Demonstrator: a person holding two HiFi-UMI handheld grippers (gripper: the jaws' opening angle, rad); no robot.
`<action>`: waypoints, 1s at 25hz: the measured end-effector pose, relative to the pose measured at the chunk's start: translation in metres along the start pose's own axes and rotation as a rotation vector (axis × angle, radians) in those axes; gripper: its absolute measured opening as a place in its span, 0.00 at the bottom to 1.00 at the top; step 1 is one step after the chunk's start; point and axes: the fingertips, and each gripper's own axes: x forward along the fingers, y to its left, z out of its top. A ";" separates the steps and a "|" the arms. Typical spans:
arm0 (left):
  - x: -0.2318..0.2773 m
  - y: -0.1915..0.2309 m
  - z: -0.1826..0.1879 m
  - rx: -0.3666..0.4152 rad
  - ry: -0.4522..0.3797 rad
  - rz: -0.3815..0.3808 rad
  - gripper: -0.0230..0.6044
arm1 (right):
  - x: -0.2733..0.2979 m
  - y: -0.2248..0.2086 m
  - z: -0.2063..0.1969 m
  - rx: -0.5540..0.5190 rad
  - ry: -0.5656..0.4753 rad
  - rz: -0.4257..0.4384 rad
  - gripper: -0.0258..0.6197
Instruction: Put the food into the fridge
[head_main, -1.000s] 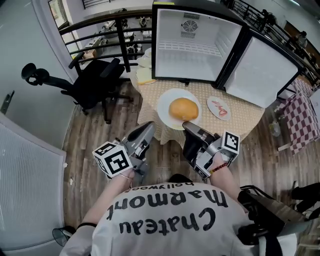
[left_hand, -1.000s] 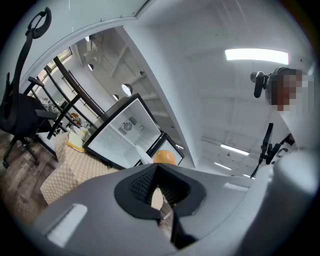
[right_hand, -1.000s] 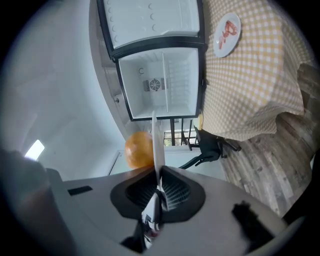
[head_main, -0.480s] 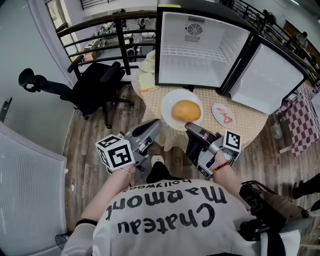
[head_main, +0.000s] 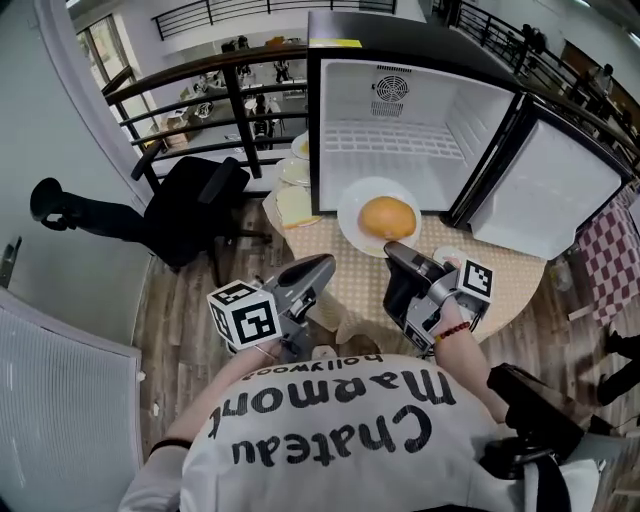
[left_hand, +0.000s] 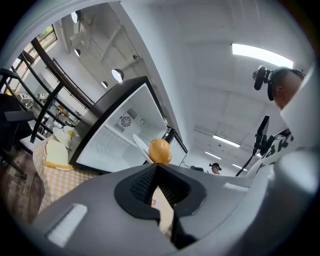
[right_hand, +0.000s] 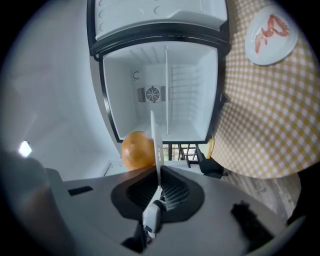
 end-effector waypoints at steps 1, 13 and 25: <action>0.000 0.009 0.003 0.003 -0.008 0.012 0.04 | 0.008 0.000 0.009 -0.004 -0.009 -0.004 0.08; 0.005 0.096 0.034 -0.045 -0.043 0.089 0.04 | 0.103 -0.008 0.076 0.010 -0.027 -0.043 0.08; 0.022 0.152 0.043 -0.093 0.014 0.108 0.04 | 0.151 -0.015 0.113 0.032 -0.054 -0.084 0.08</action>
